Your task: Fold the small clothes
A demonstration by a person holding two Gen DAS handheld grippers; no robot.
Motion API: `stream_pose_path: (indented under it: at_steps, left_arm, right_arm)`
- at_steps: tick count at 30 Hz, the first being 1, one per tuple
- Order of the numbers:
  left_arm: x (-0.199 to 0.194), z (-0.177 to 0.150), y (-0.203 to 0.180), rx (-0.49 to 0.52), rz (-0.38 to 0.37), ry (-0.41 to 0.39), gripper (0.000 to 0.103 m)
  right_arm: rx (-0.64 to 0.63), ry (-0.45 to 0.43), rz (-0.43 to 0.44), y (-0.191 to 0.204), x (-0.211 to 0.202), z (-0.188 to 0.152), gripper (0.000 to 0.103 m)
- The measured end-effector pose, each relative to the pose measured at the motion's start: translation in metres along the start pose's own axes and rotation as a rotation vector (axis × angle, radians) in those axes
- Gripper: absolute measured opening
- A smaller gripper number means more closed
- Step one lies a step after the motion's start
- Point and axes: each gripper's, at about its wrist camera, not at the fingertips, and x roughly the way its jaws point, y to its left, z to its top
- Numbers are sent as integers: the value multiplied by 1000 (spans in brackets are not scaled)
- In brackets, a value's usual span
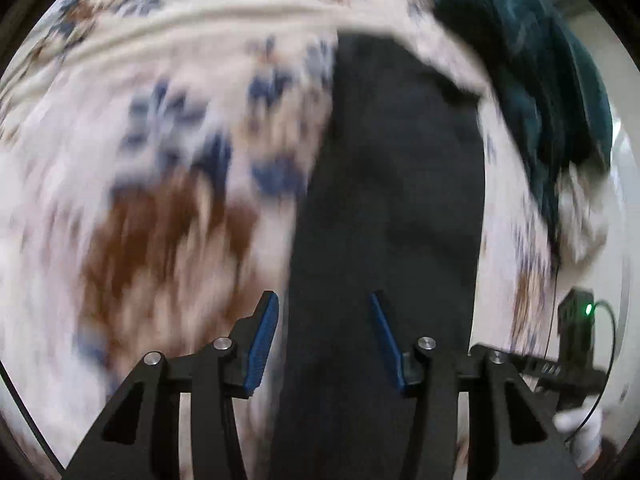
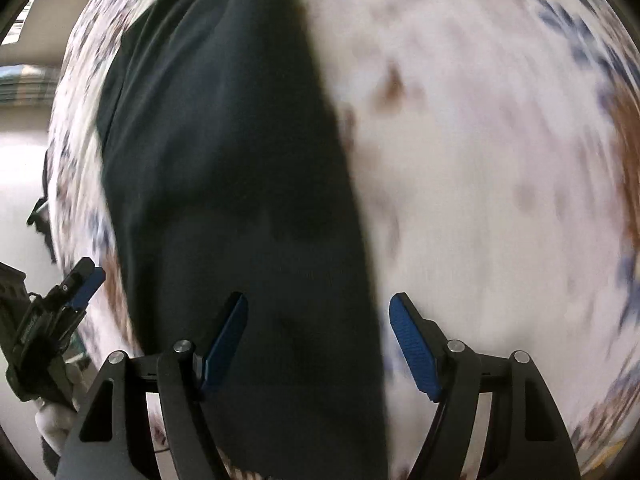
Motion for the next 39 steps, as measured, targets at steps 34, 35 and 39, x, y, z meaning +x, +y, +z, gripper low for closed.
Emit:
stream_pose_path:
  at_steps: [34, 35, 39]
  left_arm:
    - [-25, -134, 15, -153, -67, -10, 76]
    - [-26, -123, 12, -146, -90, -19, 76]
    - [3, -116, 13, -106, -117, 47, 76]
  right_arm:
    - [-9, 146, 14, -27, 23, -188, 64]
    - [-24, 130, 16, -26, 18, -183, 66]
    - [-14, 141, 32, -25, 24, -167, 66]
